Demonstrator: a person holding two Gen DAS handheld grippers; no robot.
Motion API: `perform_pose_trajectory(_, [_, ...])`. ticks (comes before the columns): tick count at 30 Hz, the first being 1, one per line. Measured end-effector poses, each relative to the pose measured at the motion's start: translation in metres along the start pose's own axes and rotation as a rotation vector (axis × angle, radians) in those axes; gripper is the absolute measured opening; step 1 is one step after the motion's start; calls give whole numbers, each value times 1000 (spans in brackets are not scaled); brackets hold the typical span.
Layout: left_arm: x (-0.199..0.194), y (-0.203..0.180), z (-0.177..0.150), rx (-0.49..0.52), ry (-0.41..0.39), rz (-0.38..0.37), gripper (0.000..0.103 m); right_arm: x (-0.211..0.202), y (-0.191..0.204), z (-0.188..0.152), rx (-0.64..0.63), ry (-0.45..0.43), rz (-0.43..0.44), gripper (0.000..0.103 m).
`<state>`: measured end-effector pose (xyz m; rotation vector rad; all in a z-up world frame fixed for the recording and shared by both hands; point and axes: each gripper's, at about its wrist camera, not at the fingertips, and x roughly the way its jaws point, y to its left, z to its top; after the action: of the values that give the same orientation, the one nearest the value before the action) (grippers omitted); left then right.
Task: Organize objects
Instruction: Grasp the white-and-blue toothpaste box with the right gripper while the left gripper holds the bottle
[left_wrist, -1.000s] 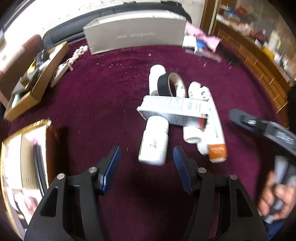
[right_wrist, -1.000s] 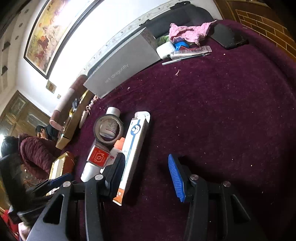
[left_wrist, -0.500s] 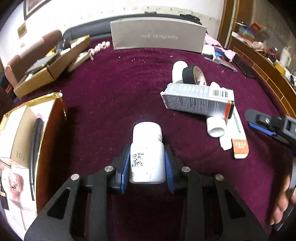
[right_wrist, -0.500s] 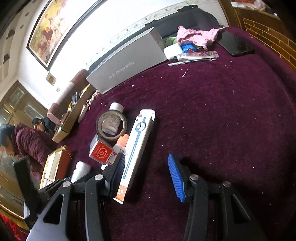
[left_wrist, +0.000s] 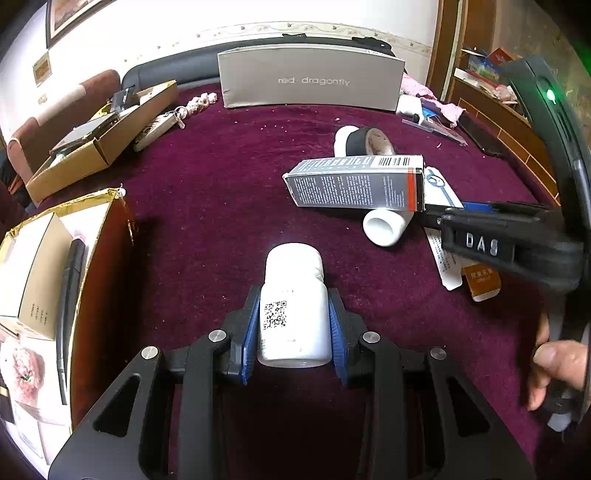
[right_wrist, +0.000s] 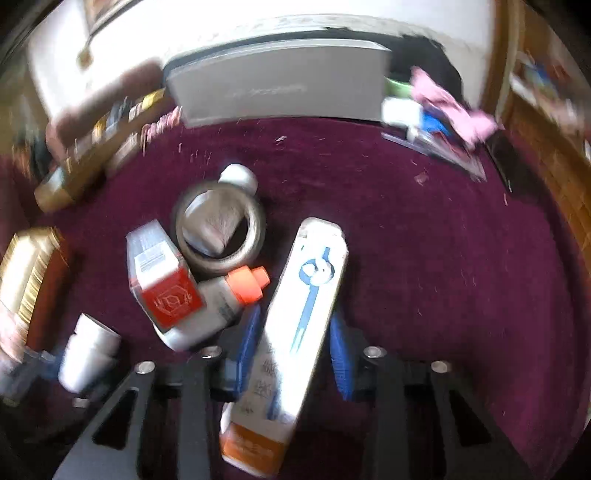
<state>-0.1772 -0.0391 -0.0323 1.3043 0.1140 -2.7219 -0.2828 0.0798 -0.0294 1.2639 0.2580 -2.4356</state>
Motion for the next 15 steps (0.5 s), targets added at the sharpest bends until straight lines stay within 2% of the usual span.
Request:
perform_pose_trajectory(2, [0,0,0,-1,0,-4,33,-4,-4,-5,-13,-13,-5,33])
perform_pose_trajectory(4, [0,-1,0,0,-1,-3,33,-13,-17,-12,12,-37,-9,19])
perform_pose_trajectory(5, [-1,0,0,-4,-2,-9,33,-18,-27,-17,52,-52,9,17])
perform_pose_trajectory(8, [-2,5,0,-28,-8,-37,33,-22,-47,-28,136,-63,127,17])
perform_pose_trajectory(15, [-5,12,1,-89,-19,-101,33,-43,-41,-23,131,-140,201,17])
